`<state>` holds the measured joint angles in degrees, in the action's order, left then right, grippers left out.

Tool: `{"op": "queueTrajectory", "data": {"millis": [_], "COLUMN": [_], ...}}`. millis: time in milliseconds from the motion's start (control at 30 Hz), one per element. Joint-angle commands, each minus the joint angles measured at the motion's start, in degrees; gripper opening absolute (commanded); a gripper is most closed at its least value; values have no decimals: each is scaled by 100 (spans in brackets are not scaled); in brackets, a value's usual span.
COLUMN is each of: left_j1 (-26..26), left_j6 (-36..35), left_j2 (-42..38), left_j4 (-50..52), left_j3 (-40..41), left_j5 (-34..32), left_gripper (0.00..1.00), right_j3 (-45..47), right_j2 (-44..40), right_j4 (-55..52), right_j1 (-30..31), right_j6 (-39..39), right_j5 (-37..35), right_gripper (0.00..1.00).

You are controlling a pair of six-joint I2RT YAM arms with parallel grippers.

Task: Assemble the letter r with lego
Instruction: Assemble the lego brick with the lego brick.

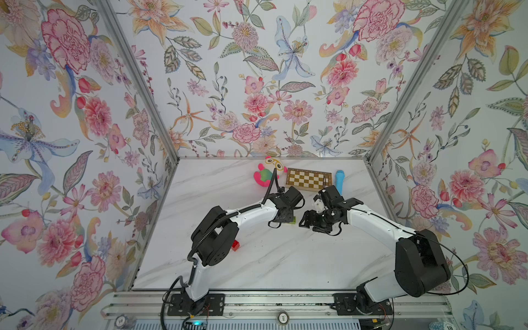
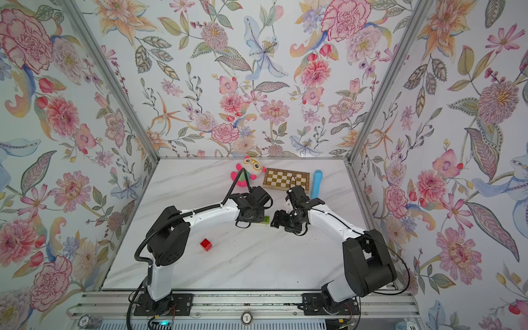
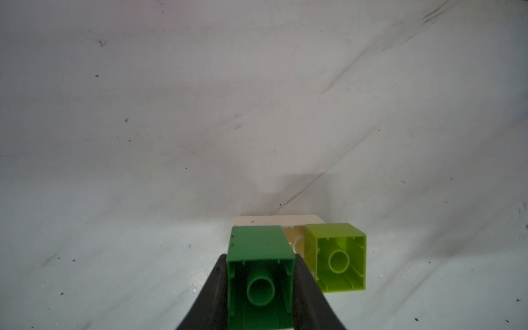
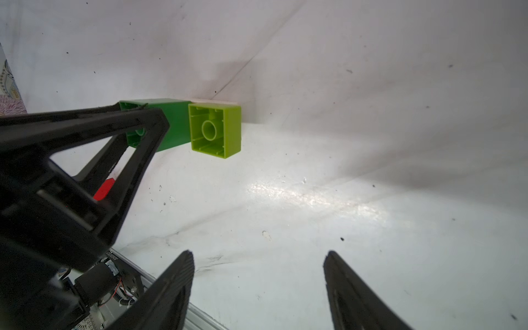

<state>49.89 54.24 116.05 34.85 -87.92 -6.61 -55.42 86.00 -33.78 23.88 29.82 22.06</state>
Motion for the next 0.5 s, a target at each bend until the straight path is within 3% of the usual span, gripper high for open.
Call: {"op": "queueTrajectory", "data": {"millis": [0,200,467], "left_j1": [-4,-5,-6], "left_j6": [-88,-164,-219], "left_j2": [457,388,290], "left_j4": [596,767,1013], "left_j3": [133,-159,-599], "left_j5": [299,208,17], "left_gripper": [39,48,52], "right_j3": [49,90,210], "right_j2": [-162,-265,-503], "right_j4": [-76,-76,-85], "right_j1": [-50,-102,-189], "right_j6": [34,29,14], "right_j5": [-53,-30,-51], "right_gripper": [76,81,83]}}
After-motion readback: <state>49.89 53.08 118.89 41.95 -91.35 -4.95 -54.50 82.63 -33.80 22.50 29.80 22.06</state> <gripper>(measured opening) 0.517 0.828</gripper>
